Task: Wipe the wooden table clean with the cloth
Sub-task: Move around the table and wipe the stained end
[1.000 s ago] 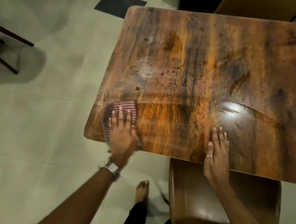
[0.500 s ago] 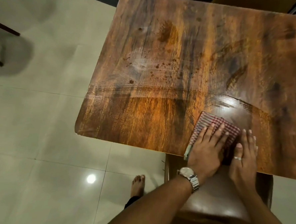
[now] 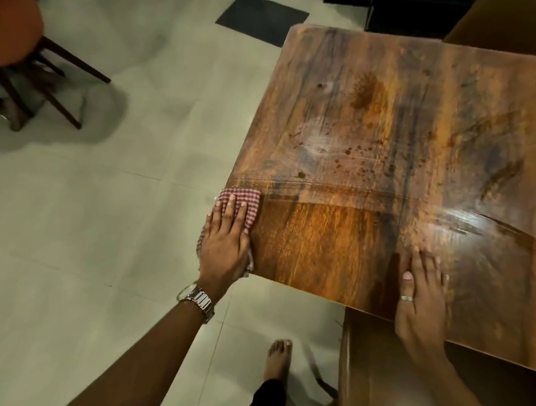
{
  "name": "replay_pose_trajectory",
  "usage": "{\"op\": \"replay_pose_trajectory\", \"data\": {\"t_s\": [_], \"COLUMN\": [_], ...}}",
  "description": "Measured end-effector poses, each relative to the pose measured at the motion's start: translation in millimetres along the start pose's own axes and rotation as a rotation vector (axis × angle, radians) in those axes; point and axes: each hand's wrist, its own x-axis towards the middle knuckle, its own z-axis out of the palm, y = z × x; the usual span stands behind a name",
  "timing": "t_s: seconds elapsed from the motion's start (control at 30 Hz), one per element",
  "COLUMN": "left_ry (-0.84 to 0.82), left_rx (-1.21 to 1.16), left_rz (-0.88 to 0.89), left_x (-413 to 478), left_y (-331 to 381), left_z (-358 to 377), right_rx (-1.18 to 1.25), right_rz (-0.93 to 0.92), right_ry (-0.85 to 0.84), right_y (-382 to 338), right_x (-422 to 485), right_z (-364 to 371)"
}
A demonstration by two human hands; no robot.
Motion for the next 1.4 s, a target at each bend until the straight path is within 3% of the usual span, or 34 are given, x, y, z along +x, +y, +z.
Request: {"op": "replay_pose_trajectory", "data": {"t_s": [0.23,0.47,0.63,0.8,1.0,1.1,1.4], "left_ry": [0.028,0.035,0.009,-0.033,-0.137,-0.181,-0.289], "left_rx": [0.001,0.054,0.047,-0.011,-0.059,-0.074,0.032], "left_rz": [0.004,0.001,0.035,0.157,0.429,0.536,0.688], "left_x": [22.7,33.9,34.1,43.0,39.6,28.5,19.8], "left_y": [-1.4,3.5,39.6,117.7,253.9,322.9,473.3], "left_z": [2.6,5.1,9.4,25.4,67.5,92.8,122.1], "right_rx": [-0.017,-0.208,-0.218,-0.229,-0.058,0.039,-0.204], "right_rz": [-0.023,-0.033,-0.025,-0.014,-0.001,0.135,0.353], "right_ry": [-0.004,0.006,0.008,0.013,0.0,0.054,0.113], "right_y": [10.2,13.3,12.4,10.1,7.4,28.5,144.8], "right_x": [6.5,9.9,8.0,11.1,13.9,12.8,23.6], "right_z": [2.6,11.5,9.5,12.4,4.7,-13.6,-104.1]}}
